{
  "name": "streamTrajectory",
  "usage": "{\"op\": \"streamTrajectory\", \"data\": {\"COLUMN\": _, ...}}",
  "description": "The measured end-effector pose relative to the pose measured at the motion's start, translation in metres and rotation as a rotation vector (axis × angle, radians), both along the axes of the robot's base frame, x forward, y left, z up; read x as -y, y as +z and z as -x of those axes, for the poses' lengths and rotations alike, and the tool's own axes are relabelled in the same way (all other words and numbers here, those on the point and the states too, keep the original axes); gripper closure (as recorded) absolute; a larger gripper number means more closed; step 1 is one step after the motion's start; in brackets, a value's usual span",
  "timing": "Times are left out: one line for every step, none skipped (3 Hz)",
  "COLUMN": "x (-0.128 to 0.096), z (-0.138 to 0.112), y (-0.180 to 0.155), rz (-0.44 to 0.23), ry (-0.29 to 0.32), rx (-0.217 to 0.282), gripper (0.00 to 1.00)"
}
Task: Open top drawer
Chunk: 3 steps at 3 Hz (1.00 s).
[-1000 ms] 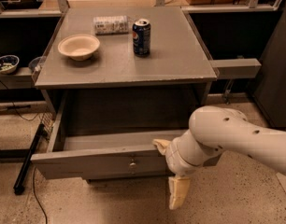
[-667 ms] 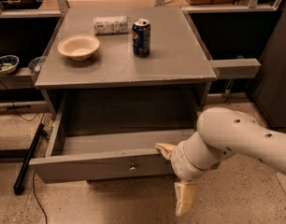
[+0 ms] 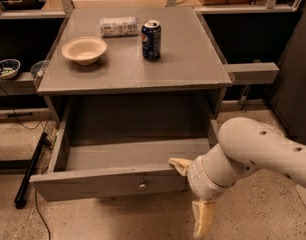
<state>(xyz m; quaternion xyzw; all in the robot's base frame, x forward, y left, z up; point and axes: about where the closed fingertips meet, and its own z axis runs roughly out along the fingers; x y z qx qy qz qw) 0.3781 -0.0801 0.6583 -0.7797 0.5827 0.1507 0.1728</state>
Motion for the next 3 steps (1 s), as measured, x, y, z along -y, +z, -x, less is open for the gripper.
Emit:
{"op": "streamTrajectory", "data": {"x": 0.001, "z": 0.007, "y": 0.001, "rz": -0.006, "ry": 0.016, "rx": -0.005, "gripper": 0.00}}
{"op": "streamTrajectory", "data": {"x": 0.020, "z": 0.032, "y": 0.002, "rz": -0.047, "ry": 0.018, "rx": -0.026, "gripper": 0.00}}
{"op": "streamTrajectory", "data": {"x": 0.020, "z": 0.032, "y": 0.002, "rz": -0.047, "ry": 0.018, "rx": -0.026, "gripper": 0.00}}
